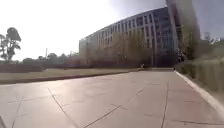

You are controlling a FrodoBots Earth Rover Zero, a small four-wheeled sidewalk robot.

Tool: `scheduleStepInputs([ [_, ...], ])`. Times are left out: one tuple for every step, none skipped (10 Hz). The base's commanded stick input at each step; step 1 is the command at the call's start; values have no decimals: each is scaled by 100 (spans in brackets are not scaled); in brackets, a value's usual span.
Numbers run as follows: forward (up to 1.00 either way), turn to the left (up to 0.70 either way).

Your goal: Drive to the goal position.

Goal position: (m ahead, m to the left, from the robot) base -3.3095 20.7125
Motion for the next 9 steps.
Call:
scheduleStepInputs([
  [70, 35],
  [70, 35],
  [70, 35],
  [70, 35],
  [70, 35],
  [70, 35],
  [70, 35],
  [70, 35],
  [70, 35],
])
